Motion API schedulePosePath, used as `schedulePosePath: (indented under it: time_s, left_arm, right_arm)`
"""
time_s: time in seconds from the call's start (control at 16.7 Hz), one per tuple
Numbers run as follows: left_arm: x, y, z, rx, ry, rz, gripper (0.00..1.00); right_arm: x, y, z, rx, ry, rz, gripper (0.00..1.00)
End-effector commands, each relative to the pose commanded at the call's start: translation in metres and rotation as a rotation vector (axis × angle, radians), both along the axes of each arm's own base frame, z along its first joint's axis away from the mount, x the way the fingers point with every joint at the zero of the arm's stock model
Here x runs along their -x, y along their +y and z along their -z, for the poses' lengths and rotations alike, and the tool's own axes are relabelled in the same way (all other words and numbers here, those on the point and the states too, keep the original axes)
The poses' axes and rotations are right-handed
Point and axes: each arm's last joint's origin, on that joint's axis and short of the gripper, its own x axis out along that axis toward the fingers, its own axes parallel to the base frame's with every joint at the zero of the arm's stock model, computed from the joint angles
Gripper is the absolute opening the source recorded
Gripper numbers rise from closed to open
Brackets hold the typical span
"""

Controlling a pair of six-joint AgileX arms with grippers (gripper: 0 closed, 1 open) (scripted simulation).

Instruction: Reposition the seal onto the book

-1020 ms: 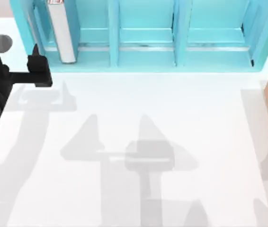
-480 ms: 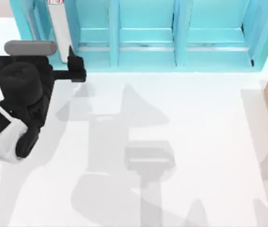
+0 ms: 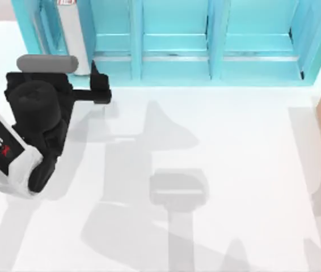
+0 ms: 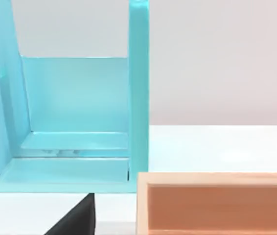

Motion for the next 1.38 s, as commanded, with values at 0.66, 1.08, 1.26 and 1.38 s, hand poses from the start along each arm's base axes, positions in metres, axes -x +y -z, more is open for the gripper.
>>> schedulePosePath:
  time_s: [0.66, 1.08, 1.26, 1.38]
  left_arm:
    - [-0.09, -0.008, 0.009, 0.001, -0.007, 0.004, 1.0]
    - [-0.1, -0.007, 0.009, 0.001, -0.004, 0.004, 0.92]
    - [-0.1, -0.007, 0.009, 0.001, -0.004, 0.004, 0.7]
    - [-0.1, -0.007, 0.009, 0.001, -0.004, 0.004, 0.55]
  right_arm:
    - [0.0, 0.0, 0.0, 0.0, 0.0, 0.0, 1.0]
    - [0.0, 0.0, 0.0, 0.0, 0.0, 0.0, 1.0]
    - [0.0, 0.0, 0.0, 0.0, 0.0, 0.0, 1.0]
    - [0.0, 0.0, 0.0, 0.0, 0.0, 0.0, 1.0]
